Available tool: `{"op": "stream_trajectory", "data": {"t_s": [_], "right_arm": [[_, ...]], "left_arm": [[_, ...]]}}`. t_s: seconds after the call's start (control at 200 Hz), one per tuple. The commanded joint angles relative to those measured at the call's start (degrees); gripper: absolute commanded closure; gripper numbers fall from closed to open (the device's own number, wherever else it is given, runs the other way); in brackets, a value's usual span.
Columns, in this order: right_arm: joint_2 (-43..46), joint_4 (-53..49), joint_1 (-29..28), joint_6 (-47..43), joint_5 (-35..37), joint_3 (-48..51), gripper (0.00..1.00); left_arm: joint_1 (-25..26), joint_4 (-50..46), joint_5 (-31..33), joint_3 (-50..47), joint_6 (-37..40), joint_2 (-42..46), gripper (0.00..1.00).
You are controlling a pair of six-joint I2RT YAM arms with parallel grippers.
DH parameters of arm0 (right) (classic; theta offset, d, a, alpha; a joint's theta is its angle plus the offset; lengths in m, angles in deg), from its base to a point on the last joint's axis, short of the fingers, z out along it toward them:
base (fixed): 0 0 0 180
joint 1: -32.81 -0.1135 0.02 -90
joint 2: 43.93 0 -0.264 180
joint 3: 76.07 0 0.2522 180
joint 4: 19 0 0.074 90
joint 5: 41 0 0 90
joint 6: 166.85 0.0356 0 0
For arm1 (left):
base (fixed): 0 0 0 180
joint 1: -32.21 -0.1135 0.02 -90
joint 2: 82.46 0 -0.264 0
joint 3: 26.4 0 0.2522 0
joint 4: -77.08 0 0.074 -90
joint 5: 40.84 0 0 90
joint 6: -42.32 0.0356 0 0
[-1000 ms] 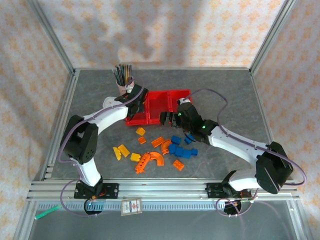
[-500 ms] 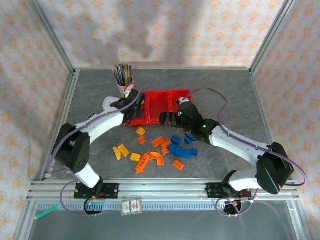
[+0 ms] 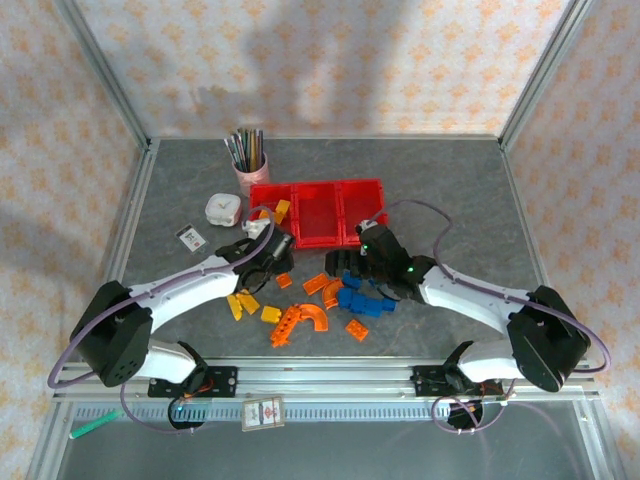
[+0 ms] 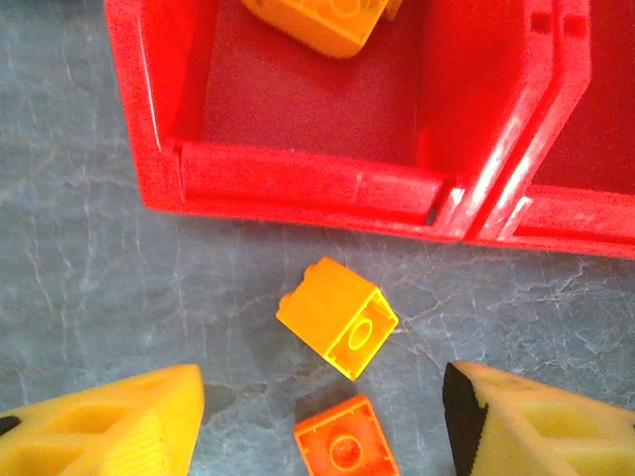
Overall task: Sort the legos into containers by color
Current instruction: Pick up the lego from the center of the table.
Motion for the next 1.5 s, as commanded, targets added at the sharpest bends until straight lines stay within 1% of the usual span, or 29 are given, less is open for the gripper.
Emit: {"op": "stream_trajectory", "data": {"t_s": [0.0, 0.06, 0.275, 0.656, 0.996, 1.221, 1.381, 1.492], "right_arm": [[0.0, 3.2, 0.1, 0.1, 0.3, 0.5, 0.0], [-0.4, 3.2, 0.2, -0.1, 0.3, 0.4, 0.0], [-0.7, 3.2, 0.2, -0.1, 1.0, 0.2, 0.0], [-1.0, 2.8, 0.3, -0.8, 2.0, -0.2, 0.0], [-1.1, 3.1, 0.4, -1.3, 2.1, 0.0, 0.0], [-1.1, 3.2, 0.5, -1.2, 2.0, 0.1, 0.0], [-0.7, 3.0, 0.5, -1.2, 2.0, 0.2, 0.0], [-0.6, 2.8, 0.5, -1.2, 1.9, 0.2, 0.0]], "left_arm": [[0.6, 3.2, 0.0, -1.0, -5.4, -1.6, 0.28], [0.8, 3.6, 0.3, -0.8, -6.0, -2.9, 0.25], [0.8, 6.0, 2.0, 0.4, -7.8, -7.7, 0.2], [0.8, 7.4, 4.4, 3.7, -10.4, -16.1, 0.2], [0.8, 10.1, 4.4, 4.4, -11.0, -18.9, 0.31], [0.8, 8.9, 6.1, 5.4, -11.9, -20.3, 0.37], [0.8, 8.8, 6.5, 4.7, -12.0, -20.2, 0.46], [0.8, 9.4, 6.5, 3.9, -12.1, -19.4, 0.5]]}}
